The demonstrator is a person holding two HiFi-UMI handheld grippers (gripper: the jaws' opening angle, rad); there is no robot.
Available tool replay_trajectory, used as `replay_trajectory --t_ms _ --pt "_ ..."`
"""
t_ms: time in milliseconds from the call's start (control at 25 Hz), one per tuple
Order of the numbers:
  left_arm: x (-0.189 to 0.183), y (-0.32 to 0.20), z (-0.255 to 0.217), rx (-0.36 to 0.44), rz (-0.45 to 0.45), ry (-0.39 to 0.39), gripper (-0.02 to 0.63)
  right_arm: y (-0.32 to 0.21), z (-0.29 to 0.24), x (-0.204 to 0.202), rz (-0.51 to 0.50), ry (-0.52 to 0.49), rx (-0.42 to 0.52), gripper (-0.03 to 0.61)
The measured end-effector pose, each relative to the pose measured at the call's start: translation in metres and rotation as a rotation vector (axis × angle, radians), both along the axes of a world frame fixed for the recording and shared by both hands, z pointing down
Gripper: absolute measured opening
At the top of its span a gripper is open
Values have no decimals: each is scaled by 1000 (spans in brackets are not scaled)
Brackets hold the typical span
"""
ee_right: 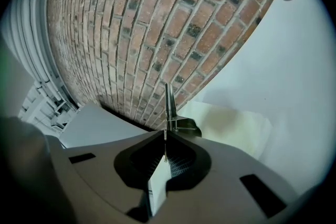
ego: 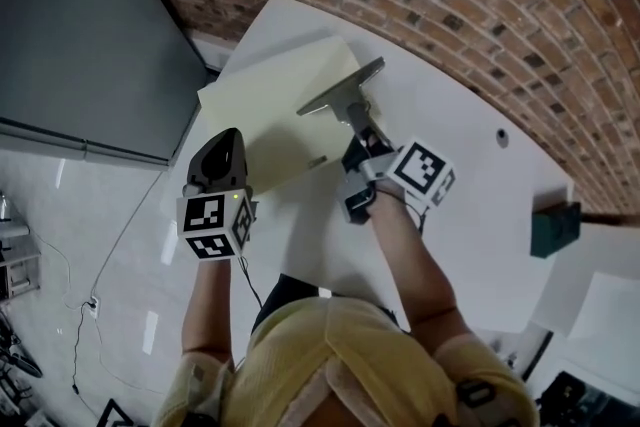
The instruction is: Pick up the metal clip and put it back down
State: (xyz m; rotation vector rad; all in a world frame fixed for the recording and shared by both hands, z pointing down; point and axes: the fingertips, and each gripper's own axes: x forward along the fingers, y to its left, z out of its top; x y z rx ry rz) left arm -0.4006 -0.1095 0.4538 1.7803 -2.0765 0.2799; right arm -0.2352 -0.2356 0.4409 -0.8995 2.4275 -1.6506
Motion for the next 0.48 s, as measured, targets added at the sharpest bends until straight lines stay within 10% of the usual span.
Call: replay_trajectory --t_ms 480 --pt "-30 -2 8 1 -53 35 3 -8 13 -50 -27 -24 -69 6"
